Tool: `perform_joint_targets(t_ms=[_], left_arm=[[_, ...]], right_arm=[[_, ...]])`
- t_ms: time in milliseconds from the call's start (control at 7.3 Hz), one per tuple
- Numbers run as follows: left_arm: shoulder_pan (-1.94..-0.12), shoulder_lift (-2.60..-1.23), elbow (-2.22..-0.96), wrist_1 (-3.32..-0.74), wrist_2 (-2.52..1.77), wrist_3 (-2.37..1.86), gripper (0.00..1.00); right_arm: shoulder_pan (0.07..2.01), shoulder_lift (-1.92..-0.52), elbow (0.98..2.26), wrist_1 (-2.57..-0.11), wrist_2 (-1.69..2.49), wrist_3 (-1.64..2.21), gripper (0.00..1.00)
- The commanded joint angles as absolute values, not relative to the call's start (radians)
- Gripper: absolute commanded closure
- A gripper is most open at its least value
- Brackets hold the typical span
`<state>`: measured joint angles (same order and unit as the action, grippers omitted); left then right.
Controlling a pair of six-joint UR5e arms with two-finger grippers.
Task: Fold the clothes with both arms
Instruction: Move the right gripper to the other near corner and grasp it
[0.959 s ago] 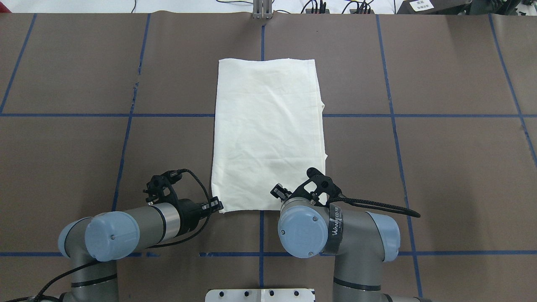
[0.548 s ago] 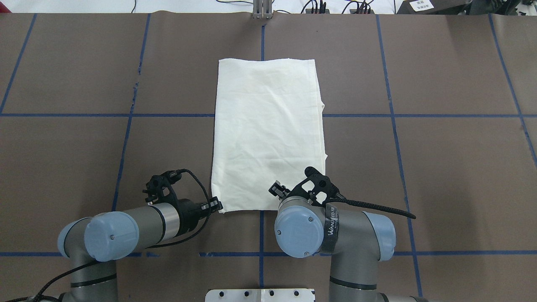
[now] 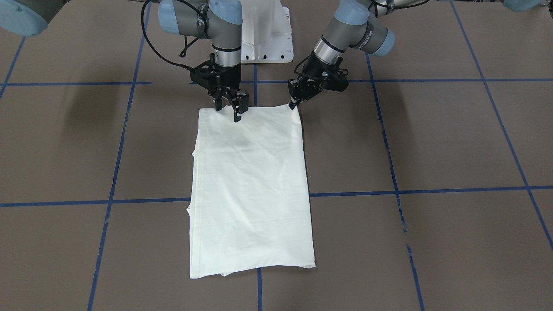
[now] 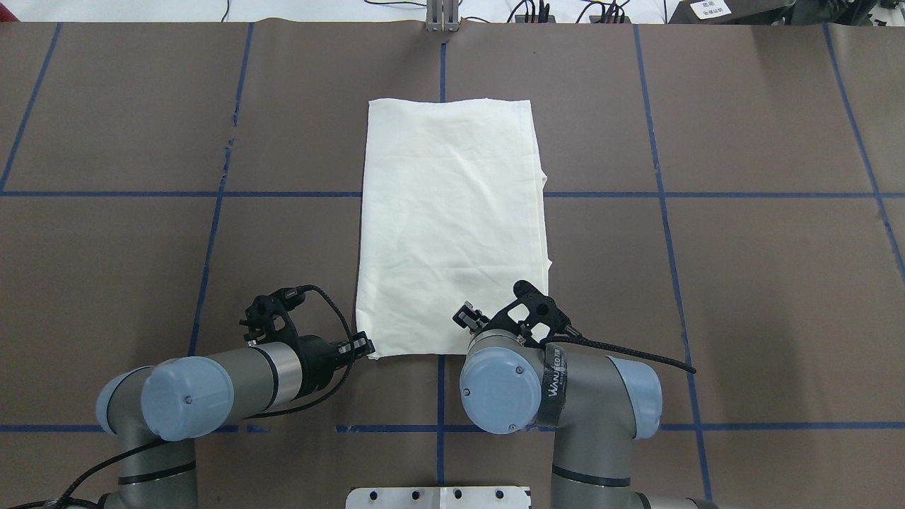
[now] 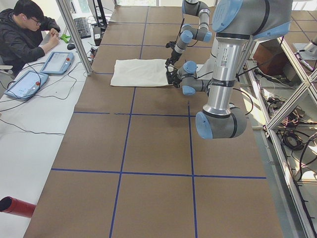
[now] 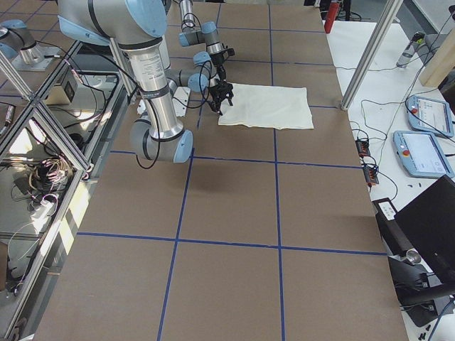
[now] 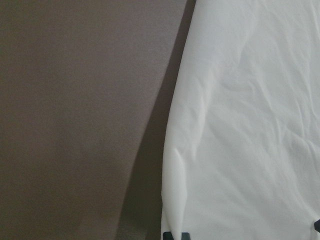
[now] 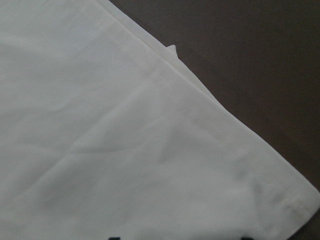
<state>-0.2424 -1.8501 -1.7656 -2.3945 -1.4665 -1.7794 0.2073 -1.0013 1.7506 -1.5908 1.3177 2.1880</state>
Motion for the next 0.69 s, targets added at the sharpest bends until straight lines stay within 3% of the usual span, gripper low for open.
perform_joint_targets(t_ms=[0,137,274,411,548], left_arm=[[-0.242,-1.850,-1.766,-2.395,-1.466,-1.779,1.00],[-0.242,-1.850,-1.766,-2.395,-1.466,-1.779,1.00],[-0.242,-1.850,-1.766,-2.395,-1.466,-1.779,1.00],[-0.242,-1.851,-1.766,-2.395,-1.466,-1.778,1.00],[-0.242,-1.852,-1.766,-2.395,-1.466,-1.779,1.00]], right_arm=[[0.209,-0.979,1.720,-1.591,1.316,2.194,0.18],[0.209,-0.977,1.720,-1.589,1.316,2.195,0.29],[0.212,-0.977,1.721,-1.588,1.316,2.204,0.55],[0.215,-0.977,1.720,-1.565,1.316,2.207,0.96],[0.218,-0.977,1.720,-1.565,1.316,2.212,1.00]])
